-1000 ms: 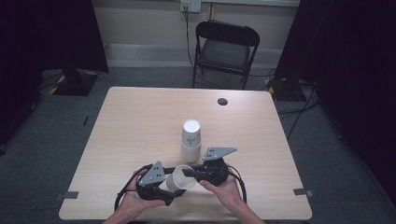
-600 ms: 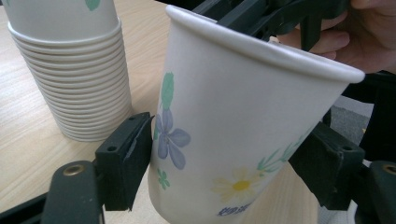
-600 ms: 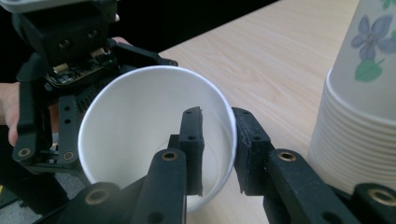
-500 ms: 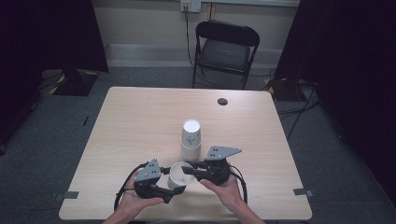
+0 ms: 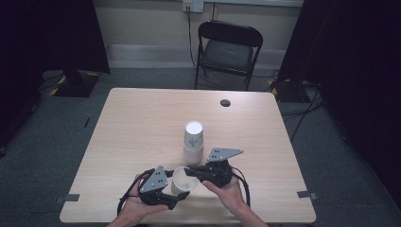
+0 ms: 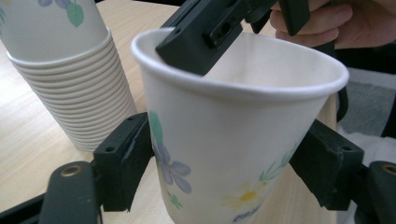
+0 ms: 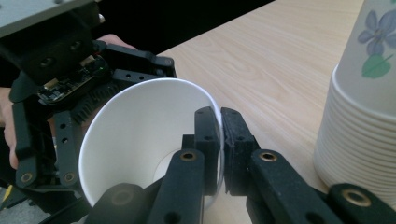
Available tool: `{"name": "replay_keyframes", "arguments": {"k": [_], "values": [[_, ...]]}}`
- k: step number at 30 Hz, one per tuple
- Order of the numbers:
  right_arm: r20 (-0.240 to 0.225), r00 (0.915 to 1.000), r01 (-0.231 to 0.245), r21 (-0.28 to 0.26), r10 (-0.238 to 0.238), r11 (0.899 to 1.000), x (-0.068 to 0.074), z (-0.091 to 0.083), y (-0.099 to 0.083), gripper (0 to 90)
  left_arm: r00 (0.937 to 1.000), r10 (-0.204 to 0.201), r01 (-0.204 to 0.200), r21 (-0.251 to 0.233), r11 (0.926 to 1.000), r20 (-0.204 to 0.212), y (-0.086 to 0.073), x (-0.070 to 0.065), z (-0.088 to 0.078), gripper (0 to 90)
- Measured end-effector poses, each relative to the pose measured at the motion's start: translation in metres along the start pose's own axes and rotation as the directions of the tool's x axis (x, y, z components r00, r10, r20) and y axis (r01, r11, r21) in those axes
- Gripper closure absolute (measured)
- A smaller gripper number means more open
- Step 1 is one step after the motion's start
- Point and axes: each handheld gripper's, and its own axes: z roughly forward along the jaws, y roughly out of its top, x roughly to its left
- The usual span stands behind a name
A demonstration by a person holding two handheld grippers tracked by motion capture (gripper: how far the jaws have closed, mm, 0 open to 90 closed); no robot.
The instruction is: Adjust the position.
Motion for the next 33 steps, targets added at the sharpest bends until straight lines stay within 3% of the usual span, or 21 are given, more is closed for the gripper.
{"name": "replay_keyframes", "arguments": {"k": [5,15,26,33], "values": [[0.015,0.9998,-0.014,0.007,0.014,1.000,0.000,0.002,0.000,87.0,0.9996,0.009,-0.009,-0.008,0.9999,-0.028,0.001,-0.001,-0.001,21.3],[0.081,0.9960,-0.041,0.028,0.038,0.999,0.003,0.010,0.001,87.2,0.9981,-0.019,0.018,-0.020,0.9996,-0.058,0.002,0.001,-0.001,20.6],[0.084,0.9962,-0.027,0.039,0.024,0.999,0.012,0.018,0.001,87.1,0.9977,-0.022,0.020,-0.026,0.9995,-0.064,0.003,0.001,-0.001,17.3],[0.088,0.9956,-0.038,0.052,0.033,0.998,0.011,0.020,0.000,86.8,0.9981,-0.010,0.009,-0.020,0.9998,-0.061,0.003,0.000,-0.001,21.9]]}}
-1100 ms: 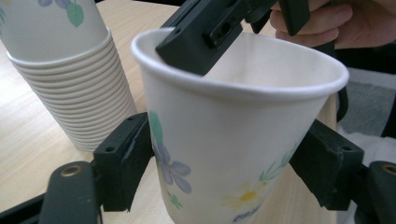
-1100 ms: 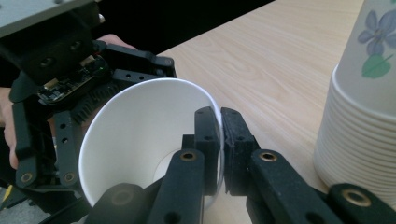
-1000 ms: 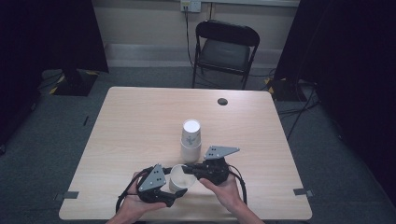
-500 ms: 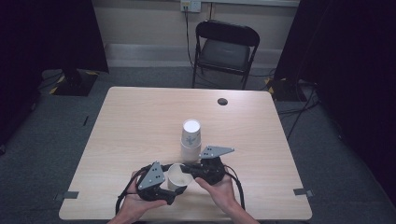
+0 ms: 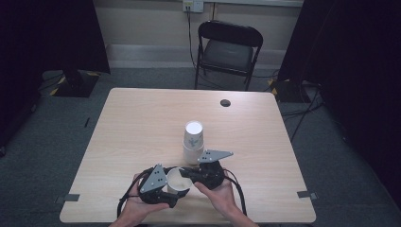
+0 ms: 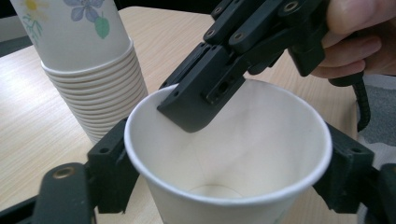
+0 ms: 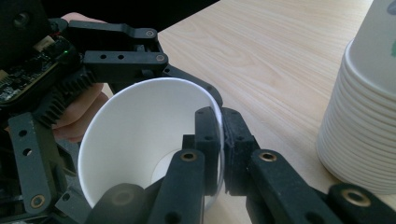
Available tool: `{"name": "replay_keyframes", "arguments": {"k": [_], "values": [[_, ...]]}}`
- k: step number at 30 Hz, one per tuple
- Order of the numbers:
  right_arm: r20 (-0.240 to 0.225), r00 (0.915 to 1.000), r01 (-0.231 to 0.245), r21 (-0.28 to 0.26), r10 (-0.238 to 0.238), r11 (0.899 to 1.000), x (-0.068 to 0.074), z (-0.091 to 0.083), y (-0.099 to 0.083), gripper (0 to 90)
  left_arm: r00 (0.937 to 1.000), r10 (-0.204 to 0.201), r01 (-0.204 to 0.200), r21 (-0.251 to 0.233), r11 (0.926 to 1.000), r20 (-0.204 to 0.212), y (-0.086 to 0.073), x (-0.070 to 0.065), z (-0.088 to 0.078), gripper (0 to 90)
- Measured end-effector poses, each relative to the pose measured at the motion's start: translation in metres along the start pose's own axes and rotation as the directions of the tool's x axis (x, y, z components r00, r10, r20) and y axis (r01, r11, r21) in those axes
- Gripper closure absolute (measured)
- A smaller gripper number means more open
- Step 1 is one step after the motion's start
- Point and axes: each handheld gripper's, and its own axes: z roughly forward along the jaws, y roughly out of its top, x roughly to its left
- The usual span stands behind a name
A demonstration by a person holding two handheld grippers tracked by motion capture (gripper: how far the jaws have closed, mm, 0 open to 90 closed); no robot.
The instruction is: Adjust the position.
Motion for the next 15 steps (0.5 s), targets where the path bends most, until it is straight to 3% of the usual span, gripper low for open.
{"name": "replay_keyframes", "arguments": {"k": [8,15], "values": [[0.013,0.9999,0.004,-0.007,-0.004,1.000,-0.0010,-0.0015,0.0002,83.9,1.0000,-0.007,0.007,-0.010,0.9999,-0.002,0.0013,-0.0002,-0.0007,25.4],[0.042,0.9990,0.012,-0.017,-0.011,1.000,-0.0004,-0.0014,0.0001,67.6,0.9993,-0.036,0.036,-0.021,0.9991,-0.011,0.0017,0.0040,-0.0027,26.0]]}}
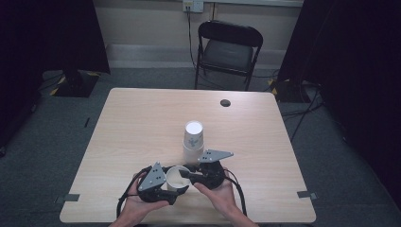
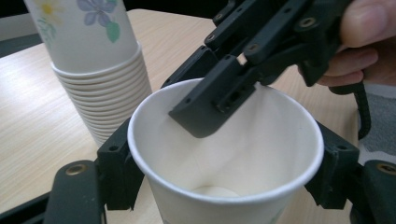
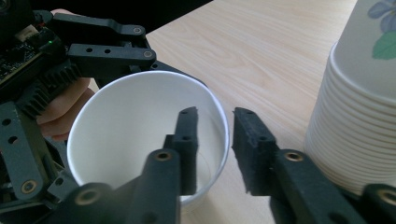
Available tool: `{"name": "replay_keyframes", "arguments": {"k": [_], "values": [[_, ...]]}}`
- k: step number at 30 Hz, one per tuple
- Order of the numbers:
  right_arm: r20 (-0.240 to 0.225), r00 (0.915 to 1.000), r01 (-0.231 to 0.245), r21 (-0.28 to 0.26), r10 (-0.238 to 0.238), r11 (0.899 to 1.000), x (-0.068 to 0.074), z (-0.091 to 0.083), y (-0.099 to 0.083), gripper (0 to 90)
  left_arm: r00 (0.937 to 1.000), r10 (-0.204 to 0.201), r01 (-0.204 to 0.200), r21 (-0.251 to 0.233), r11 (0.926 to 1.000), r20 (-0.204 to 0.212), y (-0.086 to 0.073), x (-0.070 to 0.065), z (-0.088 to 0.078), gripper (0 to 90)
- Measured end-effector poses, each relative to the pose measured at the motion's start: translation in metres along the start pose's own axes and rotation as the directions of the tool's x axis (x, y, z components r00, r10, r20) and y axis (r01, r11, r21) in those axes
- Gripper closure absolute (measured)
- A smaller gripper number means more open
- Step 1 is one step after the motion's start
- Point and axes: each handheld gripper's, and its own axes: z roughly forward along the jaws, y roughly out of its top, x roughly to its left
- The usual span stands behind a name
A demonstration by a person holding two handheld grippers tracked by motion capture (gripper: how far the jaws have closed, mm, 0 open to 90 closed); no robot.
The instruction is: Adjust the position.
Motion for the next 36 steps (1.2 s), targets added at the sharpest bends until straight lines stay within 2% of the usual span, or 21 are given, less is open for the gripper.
{"name": "replay_keyframes", "arguments": {"k": [3,11,19,21,23,36], "values": [[0.001,1.0000,-0.002,-0.008,0.002,1.000,-0.001,-0.001,0.001,61.6,1.0000,0.005,-0.005,0.003,1.0000,0.000,0.000,0.000,0.000,25.4],[-0.026,0.9996,0.009,-0.035,-0.010,0.999,0.000,-0.006,0.001,59.7,0.9998,-0.022,0.022,-0.009,0.9997,0.003,-0.001,0.001,-0.002,25.5],[-0.012,0.9997,0.019,-0.054,-0.020,0.998,-0.005,-0.015,0.003,58.9,0.9988,-0.049,0.049,-0.009,0.9988,-0.008,-0.002,0.006,-0.005,26.0],[-0.008,0.9998,0.015,-0.063,-0.016,0.998,-0.008,-0.020,0.005,58.2,0.9970,-0.076,0.076,-0.011,0.9970,-0.013,-0.002,0.008,-0.006,26.4],[-0.008,0.9998,0.017,-0.065,-0.017,0.998,-0.009,-0.021,0.005,57.5,0.9964,-0.084,0.084,-0.013,0.9964,-0.013,-0.002,0.009,-0.006,26.5],[0.016,0.9998,0.014,-0.074,-0.013,0.997,-0.015,-0.032,0.002,54.2,0.9939,-0.102,0.101,-0.026,0.9945,-0.041,-0.001,0.019,-0.011,27.3]]}}
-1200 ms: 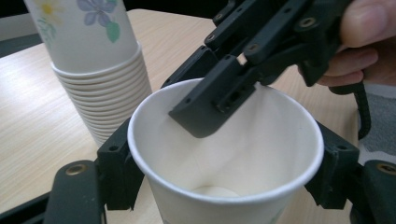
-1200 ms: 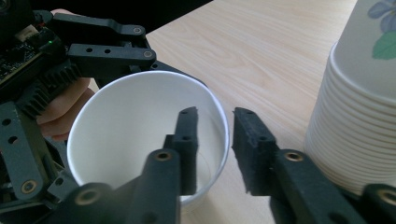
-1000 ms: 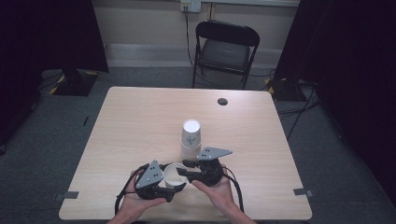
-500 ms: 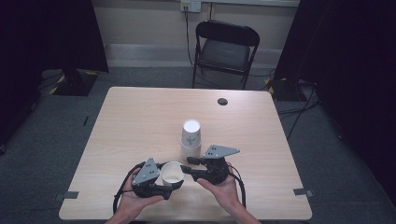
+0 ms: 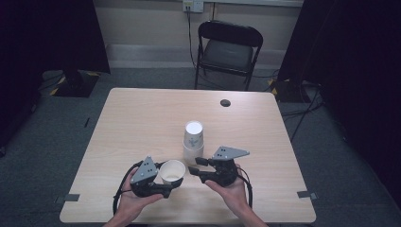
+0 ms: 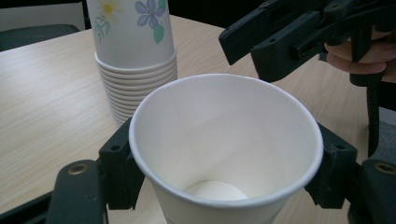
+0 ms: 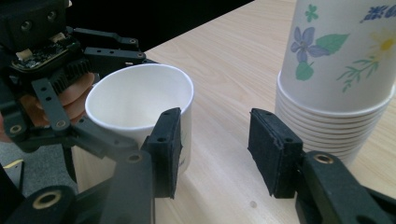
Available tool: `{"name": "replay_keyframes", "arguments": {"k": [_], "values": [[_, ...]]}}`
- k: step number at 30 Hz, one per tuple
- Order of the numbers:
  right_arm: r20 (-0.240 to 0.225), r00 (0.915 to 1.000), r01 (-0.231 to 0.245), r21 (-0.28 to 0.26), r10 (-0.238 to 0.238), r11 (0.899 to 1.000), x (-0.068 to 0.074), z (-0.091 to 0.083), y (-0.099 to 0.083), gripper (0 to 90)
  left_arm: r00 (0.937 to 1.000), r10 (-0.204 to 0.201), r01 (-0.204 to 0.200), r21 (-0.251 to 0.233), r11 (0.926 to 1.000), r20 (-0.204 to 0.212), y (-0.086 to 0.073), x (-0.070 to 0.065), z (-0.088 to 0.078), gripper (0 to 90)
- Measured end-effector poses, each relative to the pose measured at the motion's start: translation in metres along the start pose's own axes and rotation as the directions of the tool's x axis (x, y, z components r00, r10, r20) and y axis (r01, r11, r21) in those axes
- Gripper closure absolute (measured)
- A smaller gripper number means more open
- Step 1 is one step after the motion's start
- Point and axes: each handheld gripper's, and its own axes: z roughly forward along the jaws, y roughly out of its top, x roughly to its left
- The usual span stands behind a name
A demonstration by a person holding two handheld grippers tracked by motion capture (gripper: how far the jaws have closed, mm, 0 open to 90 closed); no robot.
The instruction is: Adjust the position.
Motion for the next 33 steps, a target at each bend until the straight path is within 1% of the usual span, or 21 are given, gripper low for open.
{"name": "replay_keyframes", "arguments": {"k": [3,4,6,10,13,14,15,18,20,24,26,27,29,30,31,33], "values": [[0.007,1.0000,0.001,0.000,-0.001,1.000,-0.001,-0.002,0.000,51.8,0.9999,0.000,0.000,-0.003,1.0000,-0.014,0.001,0.005,-0.002,27.3],[0.009,1.0000,0.004,0.002,-0.004,1.000,-0.001,-0.002,-0.001,51.0,0.9998,-0.009,0.009,-0.013,0.9999,-0.015,0.001,0.006,-0.002,27.3],[0.011,0.9999,0.004,0.007,-0.004,1.000,-0.002,-0.001,-0.001,49.8,0.9997,-0.018,0.017,-0.016,0.9997,-0.017,0.001,0.010,-0.003,27.2],[-0.011,0.9994,0.032,0.030,-0.031,0.999,-0.001,0.001,-0.002,48.0,0.9994,-0.019,0.018,-0.024,0.9995,-0.030,0.001,0.012,-0.005,27.2],[-0.013,0.9988,0.048,0.038,-0.048,0.998,0.001,0.002,-0.003,46.5,0.9992,-0.022,0.021,-0.036,0.9991,-0.033,0.002,0.014,-0.007,27.2],[-0.012,0.9985,0.054,0.043,-0.054,0.998,0.001,0.003,-0.003,46.3,0.9991,-0.024,0.023,-0.032,0.9992,-0.035,0.002,0.015,-0.008,27.2],[-0.008,0.9983,0.058,0.046,-0.058,0.997,0.001,0.003,-0.004,46.0,0.9990,-0.027,0.026,-0.041,0.9988,-0.034,0.002,0.016,-0.008,27.3],[0.001,0.9986,0.052,0.054,-0.053,0.997,0.001,0.002,-0.007,45.5,0.9976,-0.045,0.042,-0.060,0.9973,-0.052,0.002,0.019,-0.011,27.5],[0.011,0.9988,0.048,0.059,-0.049,0.997,-0.001,0.001,-0.009,45.3,0.9968,-0.043,0.038,-0.067,0.9970,-0.068,0.004,0.023,-0.014,27.7],[0.019,0.9991,0.038,0.057,-0.039,0.998,-0.004,-0.001,-0.012,45.3,0.9935,-0.058,0.049,-0.092,0.9945,-0.098,0.007,0.031,-0.018,28.2],[0.021,0.9992,0.033,0.057,-0.034,0.998,-0.006,-0.002,-0.013,45.3,0.9921,-0.060,0.050,-0.097,0.9941,-0.110,0.009,0.035,-0.019,28.5],[0.022,0.9992,0.030,0.057,-0.032,0.998,-0.008,-0.002,-0.013,45.3,0.9913,-0.056,0.045,-0.091,0.9948,-0.119,0.010,0.037,-0.020,28.7],[0.025,0.9993,0.026,0.056,-0.028,0.998,-0.010,-0.003,-0.014,45.3,0.9898,-0.063,0.051,-0.096,0.9941,-0.128,0.011,0.042,-0.021,29.1],[0.028,0.9993,0.025,0.057,-0.026,0.998,-0.010,-0.004,-0.014,45.3,0.9892,-0.070,0.058,-0.090,0.9942,-0.129,0.012,0.045,-0.020,29.2],[0.030,0.9993,0.023,0.056,-0.025,0.998,-0.011,-0.004,-0.014,45.3,0.9881,-0.066,0.055,-0.085,0.9948,-0.139,0.013,0.048,-0.019,29.4],[0.031,0.9992,0.024,0.053,-0.026,0.998,-0.013,-0.005,-0.014,45.6,0.9863,-0.077,0.063,-0.094,0.9936,-0.146,0.015,0.054,-0.017,29.6]]}}
